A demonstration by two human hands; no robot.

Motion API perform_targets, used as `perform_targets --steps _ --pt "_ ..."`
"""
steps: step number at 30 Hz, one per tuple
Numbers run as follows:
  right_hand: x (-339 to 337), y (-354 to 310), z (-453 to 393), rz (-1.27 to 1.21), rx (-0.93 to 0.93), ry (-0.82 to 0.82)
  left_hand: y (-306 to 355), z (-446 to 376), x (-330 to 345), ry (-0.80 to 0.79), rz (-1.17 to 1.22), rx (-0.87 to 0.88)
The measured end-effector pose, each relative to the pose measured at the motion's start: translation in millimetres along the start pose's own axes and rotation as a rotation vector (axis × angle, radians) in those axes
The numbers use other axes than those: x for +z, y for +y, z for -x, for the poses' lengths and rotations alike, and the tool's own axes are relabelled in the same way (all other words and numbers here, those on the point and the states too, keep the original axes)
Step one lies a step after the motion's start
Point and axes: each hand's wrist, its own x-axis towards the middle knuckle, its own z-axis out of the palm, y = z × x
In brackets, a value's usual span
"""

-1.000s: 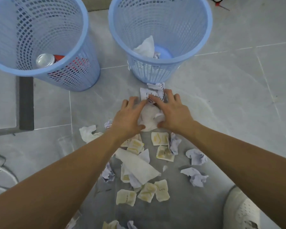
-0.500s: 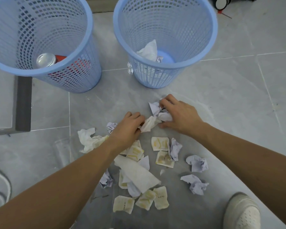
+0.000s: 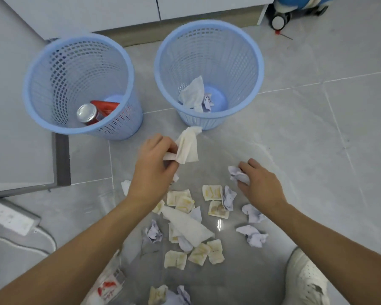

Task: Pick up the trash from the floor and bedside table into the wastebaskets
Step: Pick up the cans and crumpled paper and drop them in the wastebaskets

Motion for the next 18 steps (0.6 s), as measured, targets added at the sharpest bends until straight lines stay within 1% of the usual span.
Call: perform_targets --steps 3,6,8,9,11,13,16,17,18 --pt "-64.8 -46.8 2.7 -0.224 -0.001 0.256 47.4 -37.5 -36.5 0.087 0.036 0.035" --pt "-139.9 -96.4 -17.3 -0.414 0.002 0.47 82.4 -85.3 -62.7 0.148 0.058 0.045" --pt "-177.3 -115.4 -45.1 -0.478 0.005 0.568 95.5 -120.2 -70.1 0.195 0.072 0.024" --pt "-190.8 -120.6 -63.0 -0.494 0.017 0.59 98.6 -139.2 -69.2 0.219 0.074 -0.004" --pt "-203.0 -127.3 -100.6 -0.506 0.072 0.569 99.3 -172.9 -62.3 0.244 0.04 -0.079" --pt "-200.8 -127.8 -131.1 -0.475 0.153 0.507 91.3 -196.8 -47.0 0.192 -0.002 -0.146" --pt "-191.7 -126.1 -157.6 -0.446 0.214 0.291 82.9 -211.1 -29.1 -0.049 -0.119 -0.306" --pt "-188.8 -125.8 -160.8 -0.438 0.216 0.213 80.0 -212.1 -27.2 -0.104 -0.176 -0.349" --pt "-186.6 -125.4 -161.2 -0.435 0.214 0.156 79.5 -210.2 -28.5 -0.114 -0.22 -0.358"
